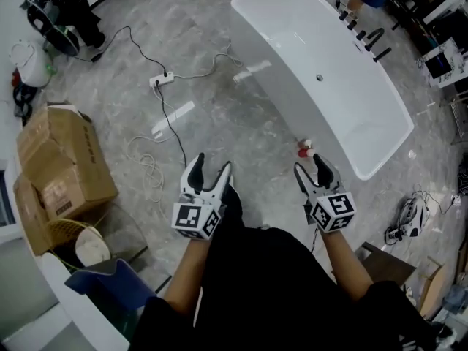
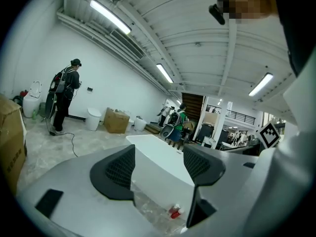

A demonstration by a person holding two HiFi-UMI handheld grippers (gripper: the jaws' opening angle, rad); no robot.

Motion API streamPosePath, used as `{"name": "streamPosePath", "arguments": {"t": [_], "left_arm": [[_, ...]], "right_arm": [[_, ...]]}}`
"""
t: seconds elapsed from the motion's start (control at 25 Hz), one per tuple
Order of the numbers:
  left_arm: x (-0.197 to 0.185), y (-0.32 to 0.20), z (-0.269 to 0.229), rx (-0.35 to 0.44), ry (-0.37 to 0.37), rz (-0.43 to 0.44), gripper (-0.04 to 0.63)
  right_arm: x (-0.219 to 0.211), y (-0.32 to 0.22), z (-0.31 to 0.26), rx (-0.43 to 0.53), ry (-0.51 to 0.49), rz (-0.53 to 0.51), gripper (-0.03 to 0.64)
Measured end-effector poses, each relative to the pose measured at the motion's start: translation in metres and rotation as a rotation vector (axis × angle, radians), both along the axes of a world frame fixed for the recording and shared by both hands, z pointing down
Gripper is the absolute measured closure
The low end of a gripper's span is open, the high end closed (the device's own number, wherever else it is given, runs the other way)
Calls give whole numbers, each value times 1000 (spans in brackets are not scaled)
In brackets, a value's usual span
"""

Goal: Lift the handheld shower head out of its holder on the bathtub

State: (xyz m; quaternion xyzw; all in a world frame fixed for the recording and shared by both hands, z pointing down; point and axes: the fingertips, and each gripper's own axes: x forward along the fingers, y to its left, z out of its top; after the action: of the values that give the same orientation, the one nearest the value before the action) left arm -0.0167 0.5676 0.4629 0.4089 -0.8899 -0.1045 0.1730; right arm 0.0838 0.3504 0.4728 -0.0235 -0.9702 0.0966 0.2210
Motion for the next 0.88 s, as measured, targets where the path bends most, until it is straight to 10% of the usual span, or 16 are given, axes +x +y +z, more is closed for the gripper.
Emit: {"name": "streamPosePath", "arguments": {"t": [0.88], "left_arm": [[-187, -30, -41, 54, -86, 193, 313]], "right_arm": [[-185, -3, -42, 0, -40, 122, 391]]}}
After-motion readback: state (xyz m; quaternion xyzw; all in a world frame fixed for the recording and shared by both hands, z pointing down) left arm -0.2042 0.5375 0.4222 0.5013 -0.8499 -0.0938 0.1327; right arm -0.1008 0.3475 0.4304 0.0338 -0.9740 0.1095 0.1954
